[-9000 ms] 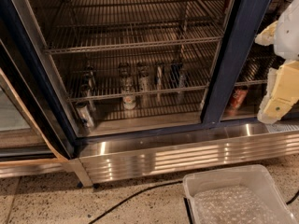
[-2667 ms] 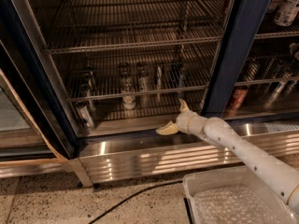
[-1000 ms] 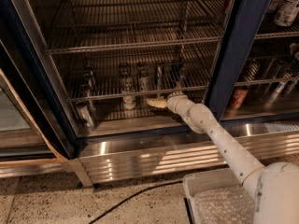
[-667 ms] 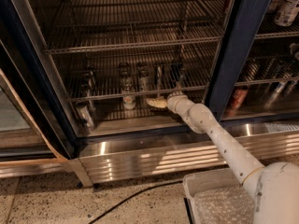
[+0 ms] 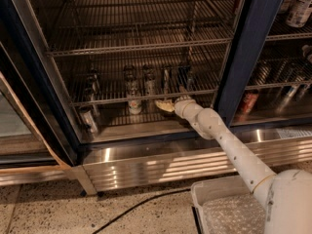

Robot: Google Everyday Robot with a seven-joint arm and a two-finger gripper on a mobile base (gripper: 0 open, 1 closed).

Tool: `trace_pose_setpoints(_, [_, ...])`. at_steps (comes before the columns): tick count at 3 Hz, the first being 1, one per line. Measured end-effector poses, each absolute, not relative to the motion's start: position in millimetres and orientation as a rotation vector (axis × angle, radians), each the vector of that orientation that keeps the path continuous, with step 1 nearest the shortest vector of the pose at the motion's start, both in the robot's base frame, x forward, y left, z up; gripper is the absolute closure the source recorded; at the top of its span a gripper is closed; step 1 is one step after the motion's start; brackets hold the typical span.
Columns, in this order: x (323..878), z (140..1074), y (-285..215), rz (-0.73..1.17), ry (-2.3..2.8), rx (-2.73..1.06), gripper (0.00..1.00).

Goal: Pick redbull can from bottom shelf of fridge

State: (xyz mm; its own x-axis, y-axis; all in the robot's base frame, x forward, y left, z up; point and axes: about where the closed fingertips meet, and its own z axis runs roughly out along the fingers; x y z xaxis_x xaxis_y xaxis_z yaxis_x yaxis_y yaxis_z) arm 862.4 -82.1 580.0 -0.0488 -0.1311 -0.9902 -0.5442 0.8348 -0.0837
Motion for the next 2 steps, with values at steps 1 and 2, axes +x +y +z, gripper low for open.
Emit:
trace_pose_setpoints(1, [865.0, 579.0, -79.6, 0.362, 1.608, -0.541, 0.19])
trace_pose_setpoints(2, [877.2, 577.2, -77.6, 0.339, 1.601, -0.531, 0.19])
